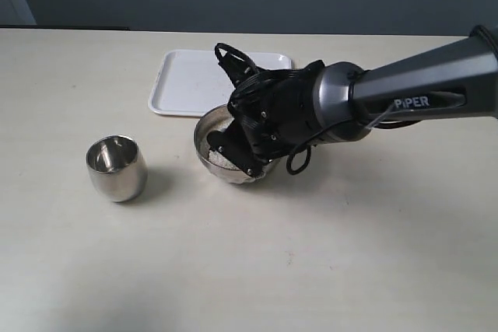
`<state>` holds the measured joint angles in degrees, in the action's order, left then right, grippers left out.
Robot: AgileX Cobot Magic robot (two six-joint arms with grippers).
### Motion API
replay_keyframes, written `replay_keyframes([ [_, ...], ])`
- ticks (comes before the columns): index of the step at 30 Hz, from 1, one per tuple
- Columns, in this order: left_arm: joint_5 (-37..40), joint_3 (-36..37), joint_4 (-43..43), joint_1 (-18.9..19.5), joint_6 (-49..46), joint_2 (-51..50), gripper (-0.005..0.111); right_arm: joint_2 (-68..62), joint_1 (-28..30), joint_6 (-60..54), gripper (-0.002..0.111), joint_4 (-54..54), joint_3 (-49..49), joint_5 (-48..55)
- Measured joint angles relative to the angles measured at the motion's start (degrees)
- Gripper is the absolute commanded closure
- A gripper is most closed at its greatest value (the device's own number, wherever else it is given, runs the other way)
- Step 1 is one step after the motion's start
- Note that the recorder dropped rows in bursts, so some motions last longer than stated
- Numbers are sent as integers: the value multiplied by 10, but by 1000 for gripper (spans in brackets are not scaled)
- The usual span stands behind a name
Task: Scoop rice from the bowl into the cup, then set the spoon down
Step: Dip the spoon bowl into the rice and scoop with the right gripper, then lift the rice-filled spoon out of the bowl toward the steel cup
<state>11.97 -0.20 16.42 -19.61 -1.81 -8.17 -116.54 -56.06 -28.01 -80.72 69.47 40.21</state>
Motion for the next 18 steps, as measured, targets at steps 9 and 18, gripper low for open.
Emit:
replay_keyframes([
  [9, 0, 0, 0, 0, 0, 0, 106, 31, 9, -5, 109, 24, 0, 33],
  [18, 0, 0, 0, 0, 0, 0, 106, 35, 27, -62, 109, 161, 30, 42],
])
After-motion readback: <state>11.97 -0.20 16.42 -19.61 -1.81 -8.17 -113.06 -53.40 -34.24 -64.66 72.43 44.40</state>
